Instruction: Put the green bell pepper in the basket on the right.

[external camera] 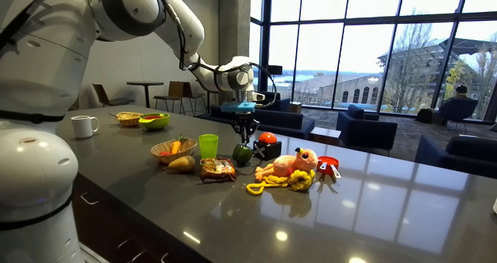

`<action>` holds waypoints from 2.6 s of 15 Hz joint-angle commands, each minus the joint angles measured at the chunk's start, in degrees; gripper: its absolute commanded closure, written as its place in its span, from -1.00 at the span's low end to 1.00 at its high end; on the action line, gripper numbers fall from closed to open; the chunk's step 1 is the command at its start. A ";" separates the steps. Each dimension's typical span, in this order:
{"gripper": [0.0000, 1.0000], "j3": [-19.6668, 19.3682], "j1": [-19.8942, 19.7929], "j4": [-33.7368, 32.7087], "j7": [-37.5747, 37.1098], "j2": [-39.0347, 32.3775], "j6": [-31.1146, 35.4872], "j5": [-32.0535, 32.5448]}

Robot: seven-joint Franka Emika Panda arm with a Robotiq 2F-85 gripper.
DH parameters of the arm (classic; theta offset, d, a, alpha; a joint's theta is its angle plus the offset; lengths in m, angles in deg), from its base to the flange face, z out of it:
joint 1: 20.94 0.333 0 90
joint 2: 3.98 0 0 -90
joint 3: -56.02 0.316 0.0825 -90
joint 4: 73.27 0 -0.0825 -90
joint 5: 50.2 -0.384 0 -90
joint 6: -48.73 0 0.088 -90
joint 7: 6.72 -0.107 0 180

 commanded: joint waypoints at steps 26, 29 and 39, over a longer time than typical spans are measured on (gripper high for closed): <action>-0.50 1.32 1.15 0.31 -1.86 2.65 1.18 0.41; -0.90 1.84 0.76 -0.09 1.27 1.96 2.82 0.22; -1.00 4.06 -1.29 -1.76 17.64 0.04 3.50 -1.15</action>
